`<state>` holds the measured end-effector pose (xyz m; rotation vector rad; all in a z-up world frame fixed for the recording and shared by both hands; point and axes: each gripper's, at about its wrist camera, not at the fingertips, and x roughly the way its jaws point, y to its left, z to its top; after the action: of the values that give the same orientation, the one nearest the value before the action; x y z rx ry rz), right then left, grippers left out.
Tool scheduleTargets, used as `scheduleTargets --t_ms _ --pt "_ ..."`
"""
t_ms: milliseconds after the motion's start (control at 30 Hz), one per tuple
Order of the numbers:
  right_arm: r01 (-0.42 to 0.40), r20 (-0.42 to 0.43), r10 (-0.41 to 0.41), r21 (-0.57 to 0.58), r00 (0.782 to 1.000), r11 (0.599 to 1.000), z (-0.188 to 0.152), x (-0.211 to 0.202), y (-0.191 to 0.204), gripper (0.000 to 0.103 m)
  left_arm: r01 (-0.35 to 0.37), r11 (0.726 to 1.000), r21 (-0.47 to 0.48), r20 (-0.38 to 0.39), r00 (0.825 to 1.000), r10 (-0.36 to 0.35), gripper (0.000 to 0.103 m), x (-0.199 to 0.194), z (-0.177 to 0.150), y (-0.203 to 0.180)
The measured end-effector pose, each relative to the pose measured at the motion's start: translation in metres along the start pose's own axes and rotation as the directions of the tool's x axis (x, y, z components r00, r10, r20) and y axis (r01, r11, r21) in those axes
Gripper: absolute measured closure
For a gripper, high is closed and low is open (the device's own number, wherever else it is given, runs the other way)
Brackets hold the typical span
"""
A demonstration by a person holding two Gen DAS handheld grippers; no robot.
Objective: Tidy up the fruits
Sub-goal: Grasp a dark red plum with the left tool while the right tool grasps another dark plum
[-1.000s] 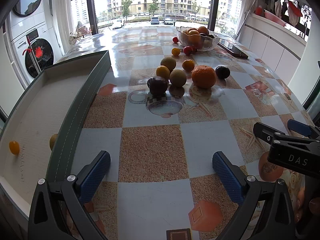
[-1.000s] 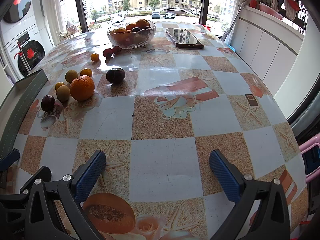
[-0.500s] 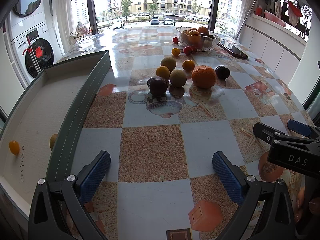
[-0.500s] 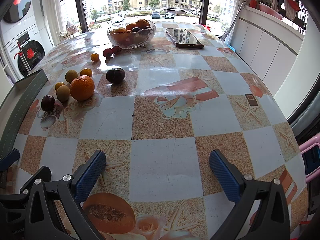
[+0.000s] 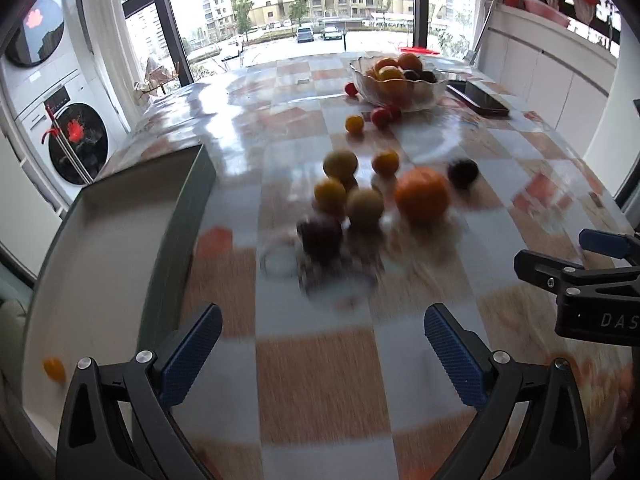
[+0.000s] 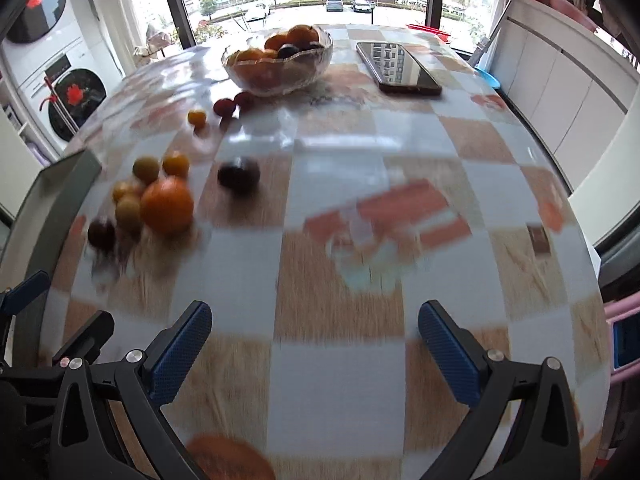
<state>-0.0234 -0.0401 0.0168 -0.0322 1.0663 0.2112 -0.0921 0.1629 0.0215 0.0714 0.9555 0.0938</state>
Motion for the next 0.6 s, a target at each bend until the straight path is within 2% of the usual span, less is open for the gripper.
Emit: scheduleTargets --t_ms 133,167,233,333,400,500,567,600 --pt "-0.015 0.014 0.015 -0.009 1.000 1.000 0.024 0.014 0.003 0.003 0.016 0.998 -0.060 -0.032 0.999 -0.018 0.001 0.020 0.020 0.007" --pt "-0.021 0.018 0.021 -0.015 1.000 1.000 0.028 0.017 0.005 0.005 0.014 0.997 -0.070 -0.039 0.999 -0.016 0.003 0.025 0.024 0.009" --pt "-0.032 0.031 0.033 -0.032 0.999 0.999 0.036 0.023 0.011 0.009 0.005 0.997 -0.072 -0.051 0.999 -0.009 0.013 0.034 0.028 0.010" --pt "-0.059 0.050 0.063 -0.063 0.997 0.996 0.046 0.029 0.020 0.015 0.016 0.996 -0.088 -0.050 0.999 -0.021 0.013 0.040 0.034 0.012" --pt "-0.075 0.063 0.081 -0.085 0.995 0.994 0.050 0.031 0.026 0.022 0.021 0.996 -0.091 -0.046 0.999 -0.025 0.015 0.043 0.037 0.012" --pt "-0.085 0.077 0.093 -0.107 0.993 0.991 0.056 0.033 0.034 0.045 0.038 0.994 -0.101 -0.034 0.999 -0.041 0.028 0.043 0.038 0.013" --pt "-0.122 0.076 0.131 -0.118 0.988 0.986 0.057 0.032 0.039 0.072 0.057 0.994 -0.095 -0.024 0.998 -0.059 0.047 0.042 0.039 0.011" --pt "-0.135 0.074 0.144 -0.117 0.987 0.984 0.055 0.031 0.040 0.072 0.063 0.994 -0.092 -0.020 0.998 -0.065 0.052 0.040 0.037 0.011"
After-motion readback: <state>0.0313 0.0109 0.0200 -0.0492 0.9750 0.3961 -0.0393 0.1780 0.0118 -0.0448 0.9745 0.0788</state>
